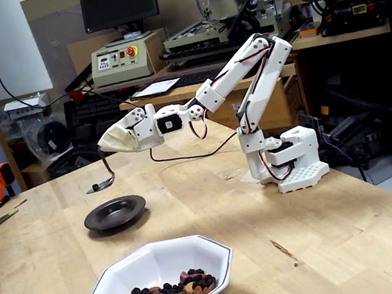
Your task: Use spoon to transfer food from the white bowl to brown plate
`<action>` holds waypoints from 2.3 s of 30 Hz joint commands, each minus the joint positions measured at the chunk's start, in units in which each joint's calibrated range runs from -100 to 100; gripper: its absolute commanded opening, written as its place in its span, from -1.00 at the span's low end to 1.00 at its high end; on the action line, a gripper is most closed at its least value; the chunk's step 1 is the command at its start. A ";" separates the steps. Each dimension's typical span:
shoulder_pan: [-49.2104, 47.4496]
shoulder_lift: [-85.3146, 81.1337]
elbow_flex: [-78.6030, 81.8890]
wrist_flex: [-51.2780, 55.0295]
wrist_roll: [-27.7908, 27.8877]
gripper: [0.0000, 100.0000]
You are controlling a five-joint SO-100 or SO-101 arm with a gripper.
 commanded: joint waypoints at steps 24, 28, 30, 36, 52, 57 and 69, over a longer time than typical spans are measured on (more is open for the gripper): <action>0.01 -2.68 -4.26 15.55 -11.09 -0.92; 0.01 -2.68 -4.26 15.55 -11.14 -0.92; 0.01 -2.68 -4.34 15.55 -10.89 -0.92; 0.08 -2.77 -4.34 15.31 -10.74 -0.92; 0.08 -17.66 -3.37 15.63 -10.70 -0.92; -0.22 -21.25 -1.07 15.63 -10.70 -0.92; -13.25 -31.87 1.50 15.78 -10.65 -0.92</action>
